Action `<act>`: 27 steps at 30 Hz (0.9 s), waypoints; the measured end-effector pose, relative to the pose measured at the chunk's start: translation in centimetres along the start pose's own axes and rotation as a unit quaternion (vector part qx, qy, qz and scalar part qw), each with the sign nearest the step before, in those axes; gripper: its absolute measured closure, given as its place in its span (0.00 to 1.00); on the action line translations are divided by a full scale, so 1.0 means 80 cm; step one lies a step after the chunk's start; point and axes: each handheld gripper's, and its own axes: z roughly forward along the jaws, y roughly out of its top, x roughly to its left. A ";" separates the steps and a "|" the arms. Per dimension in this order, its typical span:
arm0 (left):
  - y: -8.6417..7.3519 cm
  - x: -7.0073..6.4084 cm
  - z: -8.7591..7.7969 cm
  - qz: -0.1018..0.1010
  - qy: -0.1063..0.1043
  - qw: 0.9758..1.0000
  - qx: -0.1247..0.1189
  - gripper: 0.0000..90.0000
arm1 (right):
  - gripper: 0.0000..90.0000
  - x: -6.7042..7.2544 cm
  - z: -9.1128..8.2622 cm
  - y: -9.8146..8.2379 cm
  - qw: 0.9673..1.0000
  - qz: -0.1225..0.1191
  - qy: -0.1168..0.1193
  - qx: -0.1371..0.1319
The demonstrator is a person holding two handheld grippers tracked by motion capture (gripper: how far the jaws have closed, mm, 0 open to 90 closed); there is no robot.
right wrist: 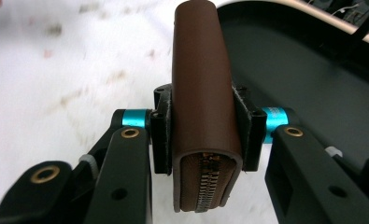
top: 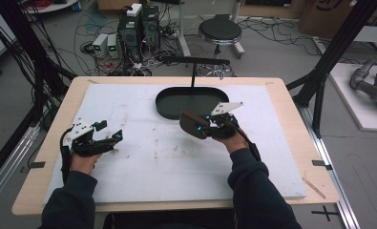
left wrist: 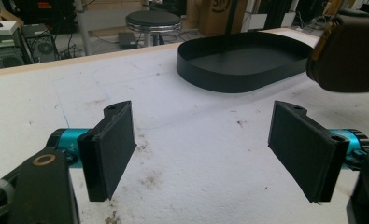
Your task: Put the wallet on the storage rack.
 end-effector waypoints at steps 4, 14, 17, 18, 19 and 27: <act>0.000 0.000 0.000 0.000 0.000 1.000 -0.001 0.25 | 0.72 -0.019 0.004 0.016 0.999 0.025 -0.010 -0.025; 0.000 0.002 0.000 -0.003 0.000 1.000 -0.002 0.25 | 0.72 -0.066 0.041 0.059 0.997 0.067 -0.035 -0.035; 0.000 0.002 0.000 -0.003 0.000 1.000 -0.004 0.25 | 0.72 -0.076 0.055 0.064 0.995 0.081 -0.038 -0.030; 0.000 0.002 0.000 -0.003 0.000 1.000 -0.004 0.25 | 0.72 -0.078 0.060 0.064 0.995 0.085 -0.040 -0.029; 0.000 0.002 0.000 -0.003 0.000 1.000 -0.003 0.25 | 0.72 -0.081 0.065 0.066 0.995 0.088 -0.036 -0.023; 0.000 0.003 0.001 -0.005 0.000 1.000 -0.003 0.25 | 0.72 -0.091 0.091 0.062 0.992 0.106 -0.060 -0.021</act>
